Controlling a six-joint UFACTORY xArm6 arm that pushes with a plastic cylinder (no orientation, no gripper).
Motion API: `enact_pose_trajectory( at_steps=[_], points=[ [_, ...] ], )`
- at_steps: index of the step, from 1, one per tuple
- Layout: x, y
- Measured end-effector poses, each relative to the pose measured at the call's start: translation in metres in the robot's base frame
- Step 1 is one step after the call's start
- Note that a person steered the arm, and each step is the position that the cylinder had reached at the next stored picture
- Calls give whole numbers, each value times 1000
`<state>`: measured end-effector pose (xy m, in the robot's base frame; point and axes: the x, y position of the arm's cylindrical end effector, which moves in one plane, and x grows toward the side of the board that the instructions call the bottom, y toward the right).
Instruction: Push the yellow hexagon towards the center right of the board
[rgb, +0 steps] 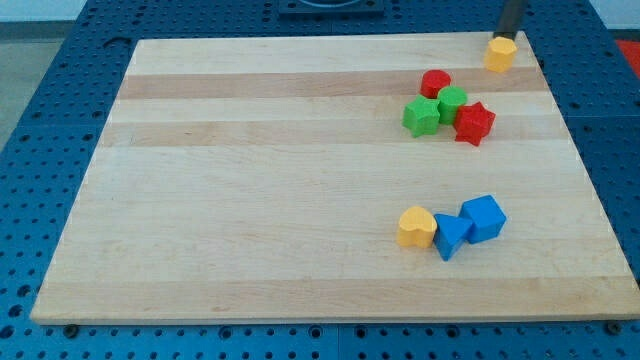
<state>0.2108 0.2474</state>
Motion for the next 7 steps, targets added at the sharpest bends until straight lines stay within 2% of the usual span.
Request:
enact_pose_trajectory(
  at_steps=[2, 6, 7],
  points=[
    [12, -16],
    [169, -16],
    [177, -16]
  ],
)
